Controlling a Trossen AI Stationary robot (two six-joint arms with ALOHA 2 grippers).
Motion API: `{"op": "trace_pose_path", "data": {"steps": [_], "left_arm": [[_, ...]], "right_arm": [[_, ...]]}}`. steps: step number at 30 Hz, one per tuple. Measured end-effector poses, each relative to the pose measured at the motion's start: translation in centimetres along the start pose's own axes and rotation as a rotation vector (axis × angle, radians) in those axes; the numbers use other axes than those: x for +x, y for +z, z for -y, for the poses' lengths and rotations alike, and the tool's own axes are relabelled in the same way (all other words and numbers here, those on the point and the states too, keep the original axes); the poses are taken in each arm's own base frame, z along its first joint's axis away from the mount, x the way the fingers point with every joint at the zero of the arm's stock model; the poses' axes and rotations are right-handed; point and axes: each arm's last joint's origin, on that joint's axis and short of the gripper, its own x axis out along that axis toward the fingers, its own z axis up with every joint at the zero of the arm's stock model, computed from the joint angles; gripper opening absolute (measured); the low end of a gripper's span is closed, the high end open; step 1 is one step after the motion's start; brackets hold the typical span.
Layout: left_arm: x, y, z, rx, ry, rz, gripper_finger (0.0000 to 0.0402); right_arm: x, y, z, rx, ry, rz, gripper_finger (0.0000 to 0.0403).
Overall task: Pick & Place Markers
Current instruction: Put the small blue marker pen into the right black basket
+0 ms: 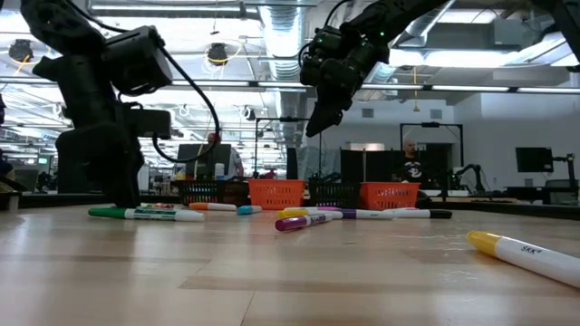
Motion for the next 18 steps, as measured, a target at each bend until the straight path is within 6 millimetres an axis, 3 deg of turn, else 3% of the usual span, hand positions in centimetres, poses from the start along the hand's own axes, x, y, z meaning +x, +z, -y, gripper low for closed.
{"op": "trace_pose_path", "data": {"steps": [6, 18], "left_arm": [[0.09, -0.15, -0.02, 0.024, -0.004, 0.0, 0.0159], [0.15, 0.02, 0.08, 0.16, -0.025, 0.019, 0.0032]], "right_arm": [[0.0, 0.01, 0.0, -0.001, 0.001, 0.002, 0.0123], [0.03, 0.06, -0.07, -0.003, 0.006, 0.005, 0.0123]]}}
